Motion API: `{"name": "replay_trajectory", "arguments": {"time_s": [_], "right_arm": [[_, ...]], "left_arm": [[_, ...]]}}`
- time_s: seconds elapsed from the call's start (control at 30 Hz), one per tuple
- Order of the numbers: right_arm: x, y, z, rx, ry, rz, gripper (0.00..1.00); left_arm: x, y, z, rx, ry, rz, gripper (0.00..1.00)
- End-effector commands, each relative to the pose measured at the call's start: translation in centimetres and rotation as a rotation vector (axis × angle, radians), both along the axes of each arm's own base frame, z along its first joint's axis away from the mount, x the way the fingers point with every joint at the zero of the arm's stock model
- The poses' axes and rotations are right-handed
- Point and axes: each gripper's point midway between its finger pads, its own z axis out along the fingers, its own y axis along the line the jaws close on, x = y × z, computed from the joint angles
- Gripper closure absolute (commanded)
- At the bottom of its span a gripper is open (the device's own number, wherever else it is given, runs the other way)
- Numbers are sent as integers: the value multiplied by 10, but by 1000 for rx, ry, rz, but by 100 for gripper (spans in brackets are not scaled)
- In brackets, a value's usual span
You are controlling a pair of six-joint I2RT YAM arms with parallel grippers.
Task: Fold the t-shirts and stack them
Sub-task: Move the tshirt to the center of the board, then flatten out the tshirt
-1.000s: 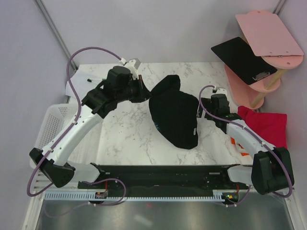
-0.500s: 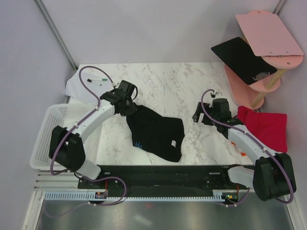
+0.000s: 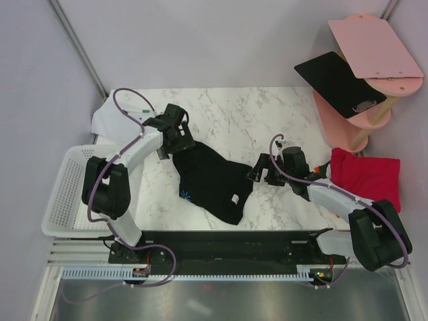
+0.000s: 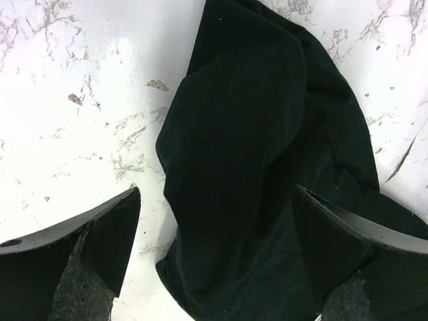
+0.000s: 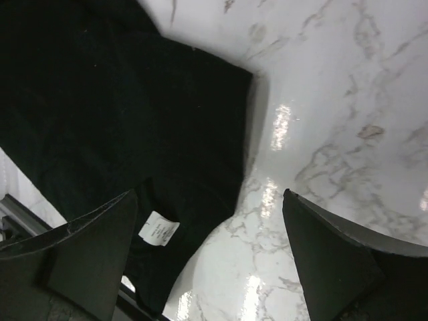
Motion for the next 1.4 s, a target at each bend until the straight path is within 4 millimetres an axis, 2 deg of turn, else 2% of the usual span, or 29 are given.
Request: {"name": "replay_trajectory", "arguments": {"time_s": [0.0,0.17,0.3,0.37,0.4,0.43,0.5,0.53,0.6,0.63,0.73,0.77,0.8,0.83,0.9,0.93,0.97,1.0,1.03,1.1,1.13,1.2,1.27,1.37], "right_arm": [[2,26,-1,58,-7,26,4],[-5,39,-36,16,77,37,14],[-6,43,-51,-9,97,34,18],[-5,47,-53,-12,94,40,31],[-5,49,-53,-9,91,43,43],[-3,52,-51,-2,87,47,72],[-2,56,-50,-2,86,58,95],[0,58,-45,-10,82,61,100],[1,55,-38,-58,69,50,100],[10,57,-22,-68,32,46,100],[31,43,36,-160,-106,-4,100],[40,34,68,-188,-193,-29,100],[52,17,90,-253,-256,-103,100],[59,10,129,-276,-311,-133,100],[66,-10,184,-339,-427,-191,100],[68,-28,230,-366,-494,-274,100],[69,-38,254,-389,-533,-313,100],[66,-49,293,-407,-592,-343,100],[64,-64,314,-437,-623,-407,100],[56,-81,344,-469,-661,-459,100],[50,-97,374,-485,-709,-522,100],[40,-112,402,-506,-751,-570,100],[32,-126,418,-522,-775,-622,100],[24,-134,441,-511,-818,-647,100]], "left_arm": [[-8,4,29,-2,-69,-35,0],[-15,12,48,16,-120,-47,0],[-19,18,68,24,-169,-48,0],[-19,20,73,27,-180,-53,0],[-19,21,75,32,-183,-55,0],[-20,23,77,38,-188,-53,0],[-22,27,80,46,-189,-51,0],[-24,29,81,51,-190,-46,0],[-26,34,83,61,-191,-44,0],[-29,36,82,69,-183,-44,0],[-33,45,86,87,-191,-39,0],[-35,49,89,88,-196,-31,0],[-35,52,91,90,-202,-31,0],[-37,53,92,90,-202,-31,0],[-38,58,96,95,-215,-28,0],[-39,60,97,99,-215,-28,0],[-39,62,97,102,-216,-28,0],[-40,63,98,109,-219,-33,0],[-41,64,97,113,-216,-34,0],[-42,66,95,122,-209,-35,0],[-43,67,96,124,-210,-36,0],[-44,67,93,128,-204,-41,0],[-46,69,91,135,-195,-46,0],[-48,71,87,144,-186,-50,0]]}}
